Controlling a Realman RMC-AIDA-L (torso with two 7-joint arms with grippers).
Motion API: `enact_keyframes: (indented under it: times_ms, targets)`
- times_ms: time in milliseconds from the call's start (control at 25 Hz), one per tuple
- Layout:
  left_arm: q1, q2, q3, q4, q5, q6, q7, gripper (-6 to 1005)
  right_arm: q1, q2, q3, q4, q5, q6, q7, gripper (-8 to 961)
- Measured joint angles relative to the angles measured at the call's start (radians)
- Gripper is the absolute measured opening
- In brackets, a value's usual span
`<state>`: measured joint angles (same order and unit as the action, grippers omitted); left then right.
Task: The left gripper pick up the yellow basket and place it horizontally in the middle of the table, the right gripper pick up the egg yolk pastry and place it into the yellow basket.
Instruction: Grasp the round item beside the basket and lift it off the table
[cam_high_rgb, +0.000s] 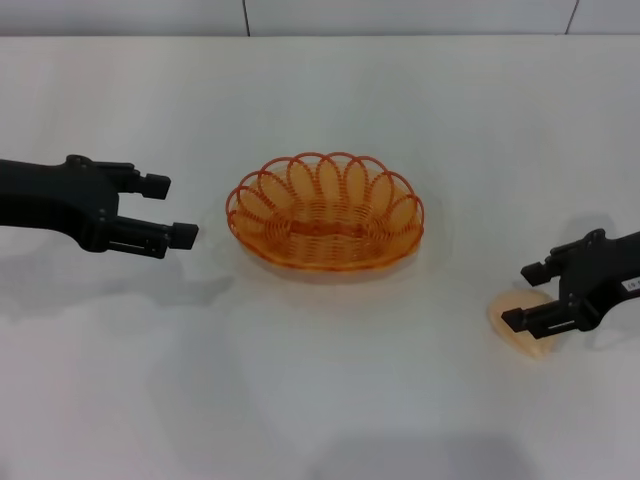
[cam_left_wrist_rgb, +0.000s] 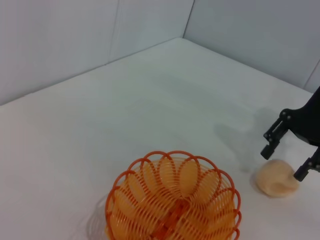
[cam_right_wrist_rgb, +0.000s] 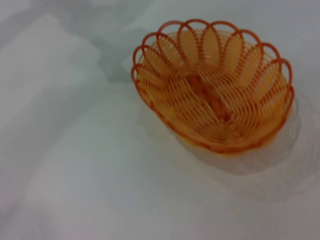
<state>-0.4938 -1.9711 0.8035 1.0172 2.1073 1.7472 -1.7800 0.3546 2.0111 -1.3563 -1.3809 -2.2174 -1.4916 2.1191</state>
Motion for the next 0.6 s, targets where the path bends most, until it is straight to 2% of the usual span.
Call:
enact_keyframes:
  times_ms: [200, 400, 600]
  targets:
    - [-0.002, 0.000, 0.001, 0.000, 0.000, -0.001, 0.000, 875, 0.007, 0.001, -0.005, 0.028, -0.012, 0.003, 0.000, 751]
    - [-0.002, 0.000, 0.000, 0.000, 0.001, 0.000, -0.001, 875, 0.009, 0.001, -0.015, 0.021, -0.014, -0.002, -0.001, 553]
    - [0.000, 0.000, 0.000, 0.000, 0.000, 0.002, -0.001, 874, 0.018, 0.002, -0.021, 0.018, -0.015, -0.012, -0.001, 508]
